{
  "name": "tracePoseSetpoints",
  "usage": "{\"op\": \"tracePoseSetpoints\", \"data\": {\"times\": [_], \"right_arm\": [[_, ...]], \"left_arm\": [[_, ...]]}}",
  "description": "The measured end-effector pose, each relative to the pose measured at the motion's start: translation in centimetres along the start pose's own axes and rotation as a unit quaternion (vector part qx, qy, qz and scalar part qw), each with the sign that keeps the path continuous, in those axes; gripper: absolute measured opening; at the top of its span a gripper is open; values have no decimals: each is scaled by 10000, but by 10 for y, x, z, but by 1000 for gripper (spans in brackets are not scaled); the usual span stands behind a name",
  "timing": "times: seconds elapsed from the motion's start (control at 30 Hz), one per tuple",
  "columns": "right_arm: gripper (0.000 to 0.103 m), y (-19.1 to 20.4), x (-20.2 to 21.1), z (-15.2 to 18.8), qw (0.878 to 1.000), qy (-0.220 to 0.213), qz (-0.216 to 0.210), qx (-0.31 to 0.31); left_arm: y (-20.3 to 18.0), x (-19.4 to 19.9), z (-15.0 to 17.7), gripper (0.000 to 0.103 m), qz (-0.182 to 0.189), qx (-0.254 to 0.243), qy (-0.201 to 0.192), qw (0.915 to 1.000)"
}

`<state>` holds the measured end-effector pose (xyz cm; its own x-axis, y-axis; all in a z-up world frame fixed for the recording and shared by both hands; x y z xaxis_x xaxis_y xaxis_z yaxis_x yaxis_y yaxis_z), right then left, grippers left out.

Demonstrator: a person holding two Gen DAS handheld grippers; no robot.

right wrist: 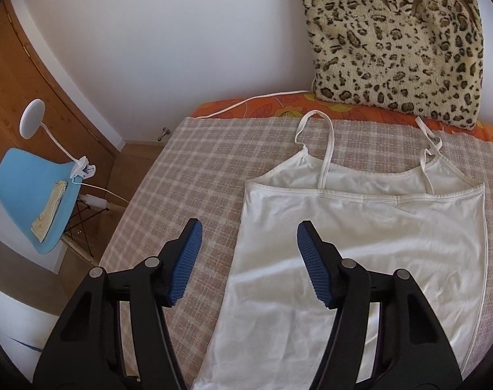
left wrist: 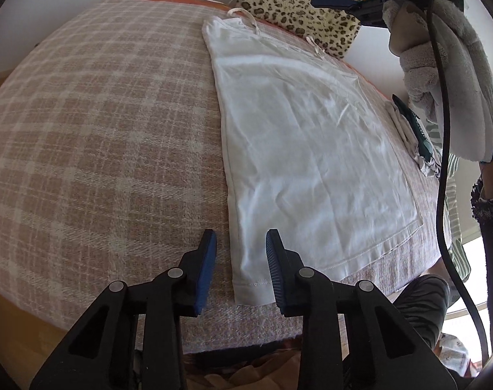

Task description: Fold small clothes

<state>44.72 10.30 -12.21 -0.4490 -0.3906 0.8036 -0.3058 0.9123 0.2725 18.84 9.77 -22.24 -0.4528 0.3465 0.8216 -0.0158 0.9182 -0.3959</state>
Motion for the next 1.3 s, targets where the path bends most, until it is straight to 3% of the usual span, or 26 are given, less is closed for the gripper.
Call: {"op": "tracePoseSetpoints", "data": {"times": [0.3, 0.43, 0.67, 0.73, 0.93, 1.13, 1.3], "right_arm": [[48, 8, -85, -12, 9979, 627, 123, -58], [47, 9, -118, -15, 9955, 905, 157, -213], [47, 15, -170, -17, 9881, 1272, 853, 155], [39, 16, -181, -18, 9832, 1335, 1199, 343], [10, 14, -185, -31, 9761, 1240, 1704, 532], [8, 5, -174, -48, 9861, 973, 1342, 109], [8, 2, -167, -46, 9872, 886, 1305, 233]], "left_arm": [[-6, -2, -1, 25, 116, -21, 36, 9999], [-8, -3, -2, 22, 159, -47, 68, 9998], [-1, -3, -5, 13, 209, 85, 53, 9997], [-1, -3, -6, 11, 218, 64, 48, 9997], [-1, -3, -7, 5, 223, 63, -4, 9997], [-14, 7, -11, 4, 297, -185, -258, 9991], [-19, 7, -11, 3, 342, -256, -309, 9986]]}}
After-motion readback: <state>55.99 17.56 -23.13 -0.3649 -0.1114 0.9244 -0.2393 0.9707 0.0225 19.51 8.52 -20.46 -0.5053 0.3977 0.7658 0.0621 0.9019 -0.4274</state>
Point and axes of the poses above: each gripper's, at about its wrist camera, not at the fingertips, and x roughly against the way its jaws point, y to its left, z to its underside, the point moved 6 cm from there along -x, roughly the way its jaws point, and after that the axes turned 1 degree about z, right-handed, at the moved point
